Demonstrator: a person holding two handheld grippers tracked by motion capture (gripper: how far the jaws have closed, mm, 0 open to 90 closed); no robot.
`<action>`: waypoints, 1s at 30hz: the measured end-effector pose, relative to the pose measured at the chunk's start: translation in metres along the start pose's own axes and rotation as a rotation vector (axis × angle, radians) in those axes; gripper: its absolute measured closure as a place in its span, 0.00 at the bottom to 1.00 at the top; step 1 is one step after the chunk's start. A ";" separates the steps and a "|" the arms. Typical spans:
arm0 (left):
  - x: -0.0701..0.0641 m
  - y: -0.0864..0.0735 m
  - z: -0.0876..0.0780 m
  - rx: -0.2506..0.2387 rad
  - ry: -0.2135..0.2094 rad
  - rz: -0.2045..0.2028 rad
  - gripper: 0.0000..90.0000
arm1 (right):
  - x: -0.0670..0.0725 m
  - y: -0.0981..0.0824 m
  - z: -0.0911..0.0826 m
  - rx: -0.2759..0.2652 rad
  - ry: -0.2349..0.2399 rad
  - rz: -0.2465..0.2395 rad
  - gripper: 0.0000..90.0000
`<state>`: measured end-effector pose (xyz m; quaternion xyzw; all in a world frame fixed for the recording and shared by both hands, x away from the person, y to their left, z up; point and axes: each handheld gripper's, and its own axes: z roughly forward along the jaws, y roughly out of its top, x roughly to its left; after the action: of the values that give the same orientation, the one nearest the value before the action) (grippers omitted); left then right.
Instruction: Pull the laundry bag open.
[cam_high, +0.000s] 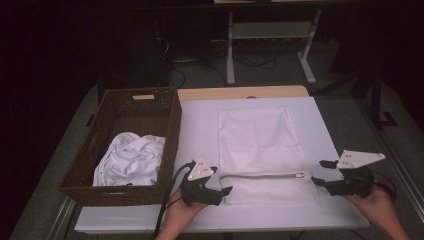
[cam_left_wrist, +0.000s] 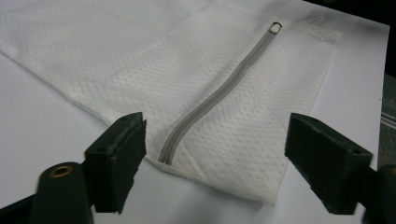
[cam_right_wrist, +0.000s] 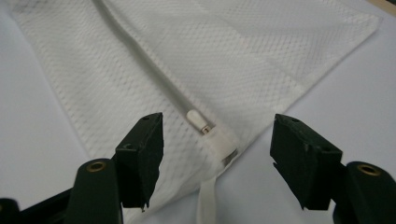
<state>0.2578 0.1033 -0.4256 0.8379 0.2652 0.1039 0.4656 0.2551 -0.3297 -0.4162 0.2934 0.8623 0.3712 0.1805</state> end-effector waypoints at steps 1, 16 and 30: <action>-0.001 0.001 0.001 0.002 0.000 0.005 0.25 | 0.004 -0.003 -0.003 -0.002 -0.006 -0.009 0.36; -0.011 0.021 0.029 0.035 -0.044 0.015 0.23 | 0.039 -0.045 -0.033 0.035 -0.045 0.038 0.32; -0.026 0.031 0.050 0.060 -0.099 0.049 0.23 | 0.071 -0.049 -0.043 0.022 0.010 0.044 0.31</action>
<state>0.2676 0.0397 -0.4244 0.8619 0.2242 0.0659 0.4500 0.1596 -0.3340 -0.4314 0.3122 0.8605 0.3672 0.1649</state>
